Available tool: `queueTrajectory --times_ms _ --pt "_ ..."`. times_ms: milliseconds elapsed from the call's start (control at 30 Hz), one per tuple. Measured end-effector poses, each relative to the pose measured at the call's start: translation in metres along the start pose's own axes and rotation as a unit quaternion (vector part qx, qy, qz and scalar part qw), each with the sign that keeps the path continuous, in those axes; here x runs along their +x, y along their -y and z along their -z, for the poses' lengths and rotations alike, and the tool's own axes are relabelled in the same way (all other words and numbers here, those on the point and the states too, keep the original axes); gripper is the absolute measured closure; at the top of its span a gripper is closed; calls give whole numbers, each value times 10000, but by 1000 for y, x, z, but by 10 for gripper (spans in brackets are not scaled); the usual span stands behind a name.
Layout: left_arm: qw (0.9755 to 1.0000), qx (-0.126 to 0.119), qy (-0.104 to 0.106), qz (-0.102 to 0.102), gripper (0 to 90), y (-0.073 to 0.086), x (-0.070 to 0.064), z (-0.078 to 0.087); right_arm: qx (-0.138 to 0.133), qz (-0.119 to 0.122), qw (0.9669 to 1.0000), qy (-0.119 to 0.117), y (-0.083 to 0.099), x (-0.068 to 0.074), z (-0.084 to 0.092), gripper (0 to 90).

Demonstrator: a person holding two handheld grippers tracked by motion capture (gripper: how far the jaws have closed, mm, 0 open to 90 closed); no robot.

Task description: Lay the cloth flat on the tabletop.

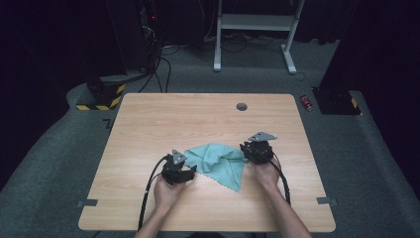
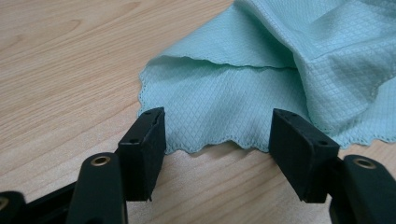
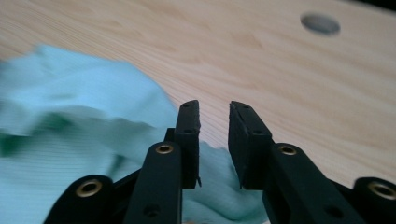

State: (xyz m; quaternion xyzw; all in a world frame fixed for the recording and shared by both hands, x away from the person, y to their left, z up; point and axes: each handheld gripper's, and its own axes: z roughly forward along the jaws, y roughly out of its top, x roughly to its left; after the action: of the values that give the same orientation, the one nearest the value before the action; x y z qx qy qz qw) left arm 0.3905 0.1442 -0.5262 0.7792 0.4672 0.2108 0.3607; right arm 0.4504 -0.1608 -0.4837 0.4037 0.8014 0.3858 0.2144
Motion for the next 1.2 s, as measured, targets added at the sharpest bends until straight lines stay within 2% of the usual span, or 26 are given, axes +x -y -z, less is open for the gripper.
queueTrajectory --times_ms 100,200,300,400,500,533,633,667,767,867,933,1000,1067,1133,1200 --pt "9999 -20 112 49 343 0 -1 1 -214 211 9994 -153 -3 13 17 720" --pt "9992 -122 358 92 349 1 -5 4 -164 388 9982 -433 3 29 25 721" --pt "9981 -225 564 -49 352 -3 -15 8 98 532 9962 -682 16 44 20 717" --pt "9968 -247 721 -243 355 -12 -26 8 273 537 9954 -748 28 58 9 684" --pt "9963 -206 756 -361 361 -18 -33 3 295 539 9946 -833 30 69 3 658" --pt "9964 -183 709 -425 368 -20 -34 1 284 596 9939 -881 29 73 1 651" --pt "9964 -158 715 -417 449 -25 -36 -6 320 779 9913 -1009 26 87 -3 631" --pt "9964 -168 754 -343 500 -26 -37 -9 357 782 9909 -1040 25 90 -5 628" --pt "9966 -13 719 -391 620 -30 -35 -16 475 781 9898 -1092 24 95 -13 631" --pt "9967 -18 705 -411 744 -35 -33 -17 559 889 9891 -1031 26 98 -19 691" --pt "9968 -113 713 -333 829 -38 -30 -15 575 997 9878 -1046 26 99 -18 794" --pt "9967 -74 755 -299 865 -42 -27 -15 571 1133 9867 -1019 27 102 -17 878" --pt "9966 -96 775 -281 879 -47 -24 -12 585 1310 9852 -940 27 104 -16 894" --pt "9963 -114 829 -218 883 -51 -21 -10 614 1313 9847 -963 27 104 -15 900" --pt "9960 -139 844 -258 887 -54 -21 -8 611 1314 9844 -994 28 104 -14 900"
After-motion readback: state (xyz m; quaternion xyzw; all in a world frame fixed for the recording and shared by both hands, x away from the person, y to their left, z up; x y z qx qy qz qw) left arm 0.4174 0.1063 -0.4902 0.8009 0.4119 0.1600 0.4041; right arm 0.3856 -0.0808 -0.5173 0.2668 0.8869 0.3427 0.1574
